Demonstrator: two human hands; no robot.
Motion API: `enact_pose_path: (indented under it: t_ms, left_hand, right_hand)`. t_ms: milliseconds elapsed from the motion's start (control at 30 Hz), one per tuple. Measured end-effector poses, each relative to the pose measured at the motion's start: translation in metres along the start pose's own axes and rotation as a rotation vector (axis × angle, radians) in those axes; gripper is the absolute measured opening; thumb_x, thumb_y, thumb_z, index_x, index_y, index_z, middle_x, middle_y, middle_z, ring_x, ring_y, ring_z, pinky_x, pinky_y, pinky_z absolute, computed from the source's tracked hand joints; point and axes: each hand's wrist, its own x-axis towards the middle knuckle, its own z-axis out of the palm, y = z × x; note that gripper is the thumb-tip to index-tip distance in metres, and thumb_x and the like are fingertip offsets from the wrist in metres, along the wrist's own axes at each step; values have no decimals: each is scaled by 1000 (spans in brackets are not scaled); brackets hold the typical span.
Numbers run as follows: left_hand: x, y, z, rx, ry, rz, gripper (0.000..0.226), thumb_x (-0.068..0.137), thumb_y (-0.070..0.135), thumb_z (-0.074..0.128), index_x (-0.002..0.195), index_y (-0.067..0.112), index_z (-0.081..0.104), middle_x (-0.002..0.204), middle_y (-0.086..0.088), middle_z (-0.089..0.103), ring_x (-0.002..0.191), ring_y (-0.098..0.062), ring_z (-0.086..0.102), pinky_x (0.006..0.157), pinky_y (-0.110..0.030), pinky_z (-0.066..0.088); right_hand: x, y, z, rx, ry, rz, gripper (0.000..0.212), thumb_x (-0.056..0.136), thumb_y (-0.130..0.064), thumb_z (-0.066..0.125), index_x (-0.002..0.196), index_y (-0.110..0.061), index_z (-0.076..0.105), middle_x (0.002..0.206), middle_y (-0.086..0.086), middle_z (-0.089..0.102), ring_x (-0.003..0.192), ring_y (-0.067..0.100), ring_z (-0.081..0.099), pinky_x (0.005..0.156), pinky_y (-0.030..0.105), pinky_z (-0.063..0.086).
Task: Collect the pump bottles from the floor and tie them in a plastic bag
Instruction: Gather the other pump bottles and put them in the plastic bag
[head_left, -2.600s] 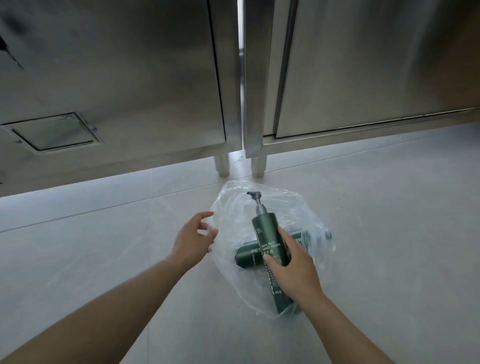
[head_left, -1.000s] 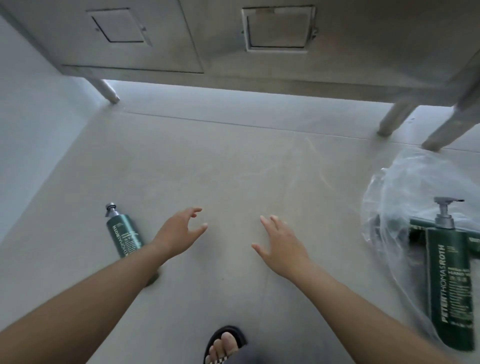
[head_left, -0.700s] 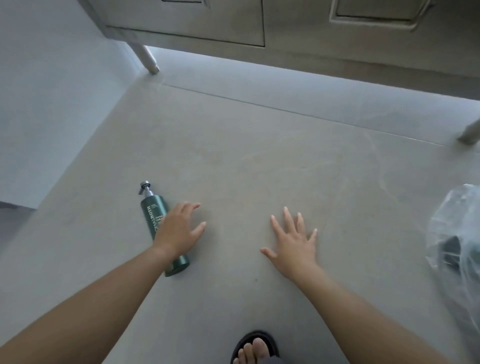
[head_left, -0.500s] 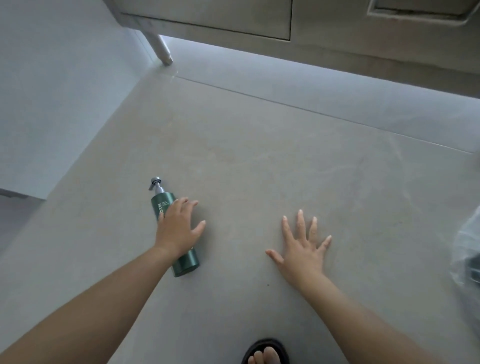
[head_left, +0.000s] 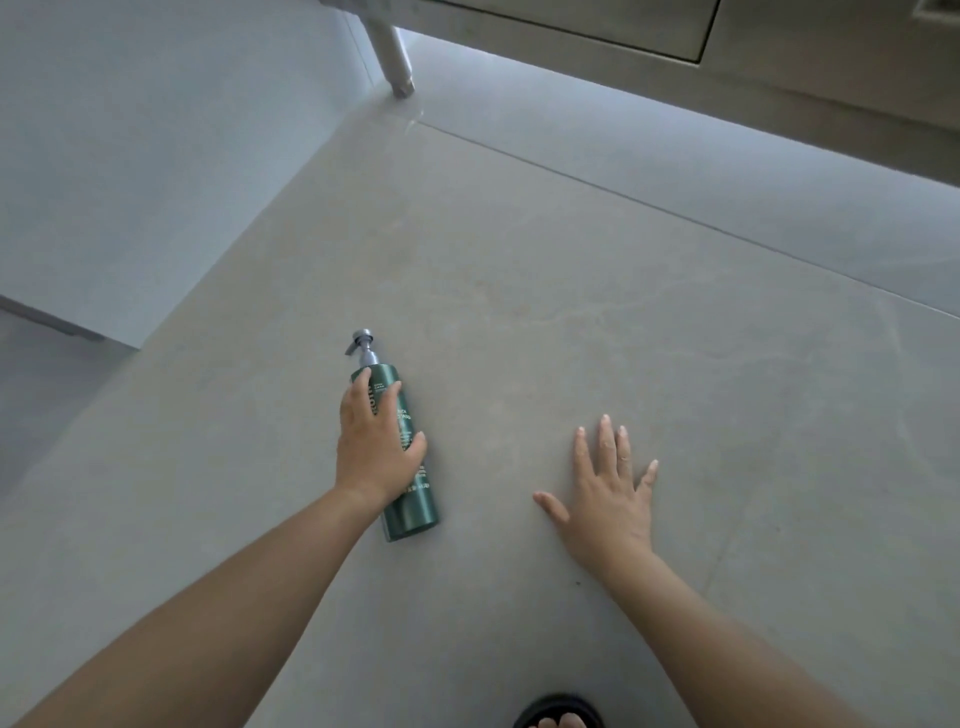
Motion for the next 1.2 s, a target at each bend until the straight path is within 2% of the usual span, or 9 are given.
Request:
enact_pose_path:
  t_ms: [100, 233, 433, 533, 667, 767, 900, 1000, 1200]
  left_hand:
    - [0, 0, 3, -44, 20, -20, 68, 79, 21, 67, 139, 12, 37, 155, -15, 10, 141, -36, 16, 113, -44, 24]
    - [-1, 5, 2, -131, 16, -129, 74, 78, 22, 70, 141, 21, 32, 155, -8, 5, 125, -40, 42, 102, -44, 40]
    - [-6, 30, 5, -144, -50, -21, 77, 74, 18, 71, 141, 22, 33, 152, -7, 12, 119, -38, 47, 100, -45, 43]
    - [-17, 68, 14, -134, -112, 106, 75, 74, 16, 70, 140, 22, 36, 151, -7, 16, 118, -38, 47, 98, -44, 44]
    - [-36, 141, 26, -145, -190, 304, 74, 75, 17, 70, 141, 22, 36, 154, -7, 16, 129, -34, 42, 102, -42, 42]
    - [-57, 207, 32, -134, -251, 488, 75, 75, 19, 70, 141, 24, 34, 153, -2, 17, 123, -33, 47, 95, -44, 47]
    - [-95, 293, 34, -96, -328, 781, 78, 76, 23, 70, 143, 24, 30, 152, 5, 15, 124, -27, 46, 93, -41, 48]
    - [-123, 352, 31, -37, -369, 994, 79, 76, 25, 69, 144, 25, 29, 153, 4, 15, 125, -27, 45, 95, -38, 46]
    - [-172, 445, 22, 134, -408, 1298, 81, 77, 29, 68, 145, 29, 25, 154, 6, 15, 117, -25, 50, 84, -26, 44]
  right_hand:
    - [0, 3, 1, 14, 13, -15, 87, 86, -65, 37, 149, -20, -2, 158, 6, -19, 144, 26, -19, 113, 58, -2]
    - [-2, 10, -3, 18, 1, -45, 84, 88, -62, 37, 149, -21, -4, 158, 4, -19, 145, 23, -18, 115, 52, -1]
    - [-22, 52, -21, 33, 7, -72, 81, 90, -56, 41, 150, -23, -2, 159, 1, -13, 146, 23, -9, 117, 43, 5]
    - [-40, 88, -39, 44, 52, -30, 80, 90, -56, 40, 149, -23, -2, 159, 1, -12, 146, 23, -8, 117, 42, 7]
    - [-78, 141, -64, 86, 173, 40, 80, 90, -57, 40, 149, -22, -1, 160, 2, -10, 147, 24, -4, 117, 41, 10]
    - [-117, 180, -82, 131, 274, 98, 79, 90, -57, 40, 149, -23, 1, 160, 1, -7, 147, 24, -2, 117, 40, 9]
    - [-174, 234, -104, 183, 447, 173, 77, 88, -54, 50, 148, -20, 16, 159, 5, 12, 146, 25, 8, 116, 42, 18]
    - [-212, 279, -112, 258, 557, 278, 74, 87, -51, 53, 146, -18, 24, 158, 5, 17, 146, 25, 13, 115, 38, 19]
    - [-260, 350, -107, 437, 688, 530, 67, 86, -48, 57, 142, -22, 29, 154, 1, 23, 142, 20, 18, 112, 36, 25]
